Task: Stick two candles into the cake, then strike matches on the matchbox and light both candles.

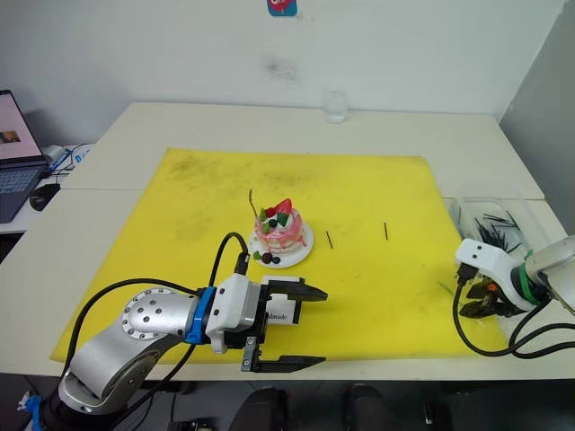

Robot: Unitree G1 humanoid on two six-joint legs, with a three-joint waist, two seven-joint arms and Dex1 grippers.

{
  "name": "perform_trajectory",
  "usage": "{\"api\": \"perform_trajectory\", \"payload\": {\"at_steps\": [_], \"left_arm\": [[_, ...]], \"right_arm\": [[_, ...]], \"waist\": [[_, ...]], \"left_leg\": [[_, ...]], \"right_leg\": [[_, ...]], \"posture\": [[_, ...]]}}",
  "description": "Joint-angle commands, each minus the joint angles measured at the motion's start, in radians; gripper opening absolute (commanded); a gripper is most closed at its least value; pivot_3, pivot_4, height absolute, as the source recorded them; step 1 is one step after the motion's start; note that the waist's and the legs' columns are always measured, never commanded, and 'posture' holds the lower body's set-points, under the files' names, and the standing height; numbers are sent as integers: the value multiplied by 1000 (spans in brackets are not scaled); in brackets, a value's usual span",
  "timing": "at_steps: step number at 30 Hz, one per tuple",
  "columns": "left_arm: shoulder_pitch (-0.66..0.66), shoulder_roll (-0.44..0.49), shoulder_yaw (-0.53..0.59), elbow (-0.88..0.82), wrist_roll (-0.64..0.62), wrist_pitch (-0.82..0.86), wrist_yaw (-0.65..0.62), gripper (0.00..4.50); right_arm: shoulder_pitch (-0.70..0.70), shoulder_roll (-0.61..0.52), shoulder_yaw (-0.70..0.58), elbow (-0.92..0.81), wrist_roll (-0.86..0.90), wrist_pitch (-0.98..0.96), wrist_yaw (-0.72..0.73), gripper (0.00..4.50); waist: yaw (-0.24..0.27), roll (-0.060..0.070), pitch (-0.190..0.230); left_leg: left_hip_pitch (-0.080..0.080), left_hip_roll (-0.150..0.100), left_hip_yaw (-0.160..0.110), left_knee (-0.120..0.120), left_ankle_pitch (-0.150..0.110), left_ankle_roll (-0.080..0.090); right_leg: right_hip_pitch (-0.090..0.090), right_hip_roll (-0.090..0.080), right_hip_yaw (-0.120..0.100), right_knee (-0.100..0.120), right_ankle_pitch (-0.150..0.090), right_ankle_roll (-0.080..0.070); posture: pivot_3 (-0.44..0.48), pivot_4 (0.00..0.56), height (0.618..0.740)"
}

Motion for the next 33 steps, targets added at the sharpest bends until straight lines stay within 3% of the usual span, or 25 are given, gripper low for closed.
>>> {"api": "perform_trajectory", "payload": {"at_steps": [1, 12, 15, 19, 20, 24, 28, 33], "left_arm": [[6, -9, -7, -18, 7, -21, 12, 4500], [5, -14, -17, -7, 17, -35, 13, 4500], [2, -16, -20, -2, 20, -39, 12, 4500], [-1, -16, -21, 3, 22, -41, 9, 4500], [-2, -16, -21, 4, 22, -42, 8, 4500], [-4, -14, -16, 9, 21, -44, 6, 4500], [9, 2, 42, 8, -9, -27, 19, 4500], [49, 34, 198, -14, -121, 49, 60, 4500]], "right_arm": [[-29, 7, 16, 23, -34, -7, 26, 2086], [-11, 14, 16, 2, -48, 14, 51, 2086], [0, 14, 11, -10, -45, 22, 49, 1508], [7, 18, 5, -20, -42, 33, 48, 205], [8, 19, 2, -23, -41, 35, 48, 51], [6, 18, -21, -34, -23, 42, 54, 51], [-95, 49, -83, -22, 24, 74, 61, 51], [-307, 247, -200, -15, 118, 170, -29, 51]], "waist": [[0, 0, 0], [0, 0, 0], [0, 0, 0], [0, 0, 0], [0, 0, 0], [0, 0, 0], [-5, 1, 0], [-21, 1, 1]], "left_leg": [[0, 0, 0, 0, 0, 0], [0, 0, 0, 2, 0, 0], [0, 0, 0, 2, 0, 0], [0, 0, 0, 2, 0, 0], [0, 0, 0, 2, 0, 0], [0, 0, 0, 3, 0, 0], [0, 0, 0, 3, 0, 0], [1, 2, -1, 3, 0, 0]], "right_leg": [[0, 0, 0, 0, 0, 0], [0, 0, 0, 1, 1, 0], [0, 0, 0, 1, 1, 0], [0, 0, 0, 1, 1, 0], [0, 0, 0, 1, 1, 0], [0, 0, 0, 1, 1, 0], [0, 0, 0, 1, 1, 0], [0, 0, 0, 4, 4, -2]], "posture": [[0, 150, 740], [0, 150, 740], [0, 150, 740], [0, 150, 740], [0, 150, 740], [0, 150, 740], [0, 150, 740], [0, 150, 740]]}}
